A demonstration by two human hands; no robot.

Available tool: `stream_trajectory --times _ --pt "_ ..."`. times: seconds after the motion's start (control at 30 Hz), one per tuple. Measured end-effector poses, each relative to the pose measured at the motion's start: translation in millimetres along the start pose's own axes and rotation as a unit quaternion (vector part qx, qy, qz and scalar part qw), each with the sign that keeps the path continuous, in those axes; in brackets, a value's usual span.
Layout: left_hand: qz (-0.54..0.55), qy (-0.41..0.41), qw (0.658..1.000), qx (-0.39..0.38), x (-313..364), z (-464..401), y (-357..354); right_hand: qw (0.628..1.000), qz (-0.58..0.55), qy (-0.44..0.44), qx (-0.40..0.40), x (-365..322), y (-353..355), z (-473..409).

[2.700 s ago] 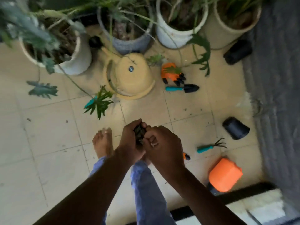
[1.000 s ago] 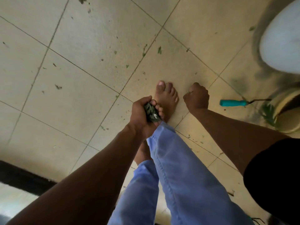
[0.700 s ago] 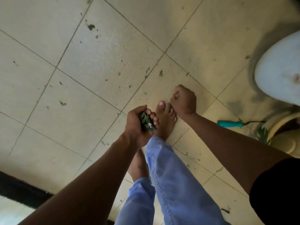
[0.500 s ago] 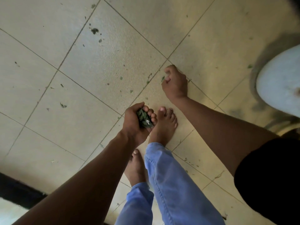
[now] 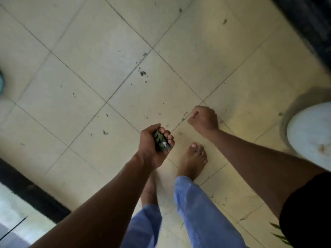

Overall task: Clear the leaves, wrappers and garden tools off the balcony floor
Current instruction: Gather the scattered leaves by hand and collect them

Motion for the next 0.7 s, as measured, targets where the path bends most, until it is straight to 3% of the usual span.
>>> stream_trajectory --times 0.1,0.33,0.5,0.7 --pt "-0.003 -0.015 1.000 0.005 40.6 19.5 -12.6 0.998 -0.052 0.025 0.006 -53.1 7.8 -8.3" --pt "-0.020 -0.050 0.999 -0.001 162.6 15.0 -27.9 0.995 -0.045 0.078 0.032 -147.4 -18.5 -107.9" --pt "-0.044 -0.041 0.998 -0.002 226.5 -2.2 -14.1 0.995 0.042 0.091 -0.022 -158.0 -70.4 -172.1" --pt "-0.019 -0.029 0.999 -0.007 251.6 -6.5 16.3 0.974 0.121 0.186 -0.052 -171.2 -89.3 -182.1"
Point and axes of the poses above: each hand's wrist, its own z-axis away from the middle knuckle, its own y-axis out of the back of the hand, x = y × z, the point moved 7 cm from there along -z, towards the middle knuckle, and after that the axes turned 14 degrees about y, right-handed, at the moved point
